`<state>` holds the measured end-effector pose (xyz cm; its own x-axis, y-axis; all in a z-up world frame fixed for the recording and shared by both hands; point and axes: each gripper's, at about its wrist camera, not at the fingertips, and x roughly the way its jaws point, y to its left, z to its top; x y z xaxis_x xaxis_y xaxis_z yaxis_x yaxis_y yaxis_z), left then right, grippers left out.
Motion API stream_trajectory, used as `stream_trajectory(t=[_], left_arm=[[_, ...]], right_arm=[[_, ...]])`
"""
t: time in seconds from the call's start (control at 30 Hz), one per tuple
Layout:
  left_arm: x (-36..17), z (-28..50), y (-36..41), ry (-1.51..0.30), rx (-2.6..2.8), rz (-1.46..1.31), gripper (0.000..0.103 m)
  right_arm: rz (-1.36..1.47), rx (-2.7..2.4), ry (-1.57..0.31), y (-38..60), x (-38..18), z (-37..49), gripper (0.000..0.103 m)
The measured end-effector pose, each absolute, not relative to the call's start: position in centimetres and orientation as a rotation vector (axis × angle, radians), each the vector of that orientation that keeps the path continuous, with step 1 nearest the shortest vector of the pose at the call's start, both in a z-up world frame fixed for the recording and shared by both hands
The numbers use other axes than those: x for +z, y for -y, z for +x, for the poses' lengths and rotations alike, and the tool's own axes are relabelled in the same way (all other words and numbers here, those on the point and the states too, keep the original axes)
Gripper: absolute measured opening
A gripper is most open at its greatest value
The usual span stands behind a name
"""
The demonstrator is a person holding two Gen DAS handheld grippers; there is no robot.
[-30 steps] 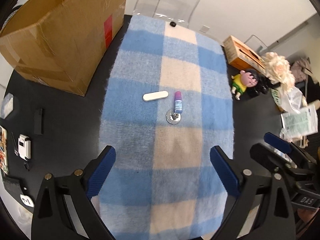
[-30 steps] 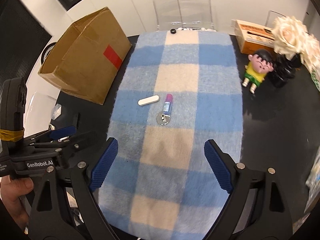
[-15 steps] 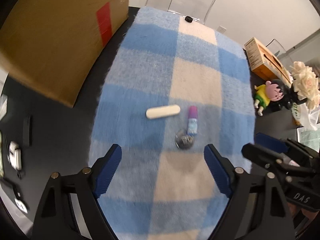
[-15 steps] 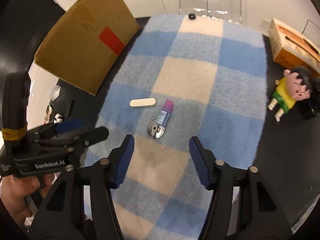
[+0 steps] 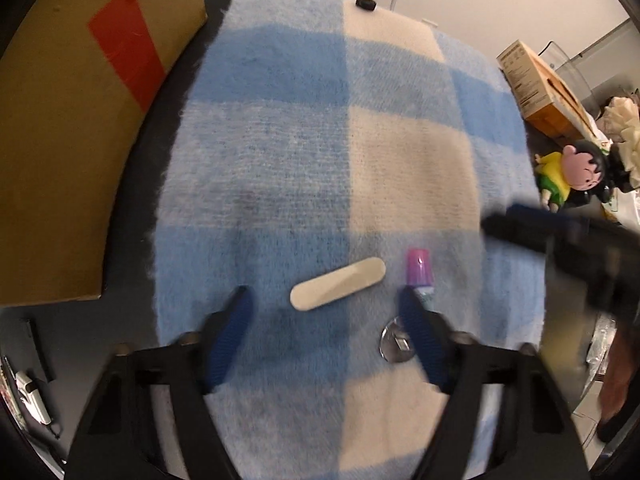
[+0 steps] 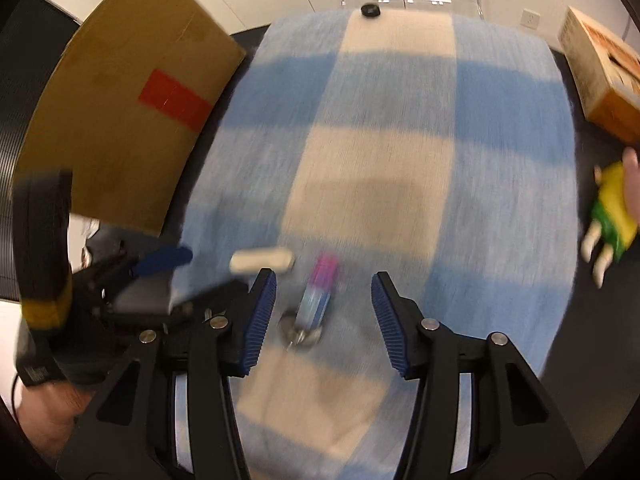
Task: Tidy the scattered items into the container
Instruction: 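Grasp the white nail file with the left gripper and lift it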
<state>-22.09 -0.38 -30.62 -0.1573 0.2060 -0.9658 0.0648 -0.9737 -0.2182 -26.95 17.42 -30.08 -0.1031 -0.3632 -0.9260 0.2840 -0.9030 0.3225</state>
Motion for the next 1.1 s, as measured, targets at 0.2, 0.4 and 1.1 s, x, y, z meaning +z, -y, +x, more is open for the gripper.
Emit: stream_trajectory(t=[0.2, 0.4, 1.1], left_arm=[[-32.2, -21.4, 1.0, 0.451, 2.302, -2.078, 0.056], [-32.7, -20.7, -0.2, 0.394, 2.348, -2.091, 0.056], [-32.2, -21.4, 0.8, 0.557, 2.408, -2.205, 0.012]], right_arm=[[1.706, -2.037, 0.007, -16.7, -30.8, -31.9, 0.053], [1.654, -1.998, -0.060, -16.0, -31.2, -34.9, 0.053], [1.600, -1.930, -0.150, -16.9, -32.1, -37.8, 0.053]])
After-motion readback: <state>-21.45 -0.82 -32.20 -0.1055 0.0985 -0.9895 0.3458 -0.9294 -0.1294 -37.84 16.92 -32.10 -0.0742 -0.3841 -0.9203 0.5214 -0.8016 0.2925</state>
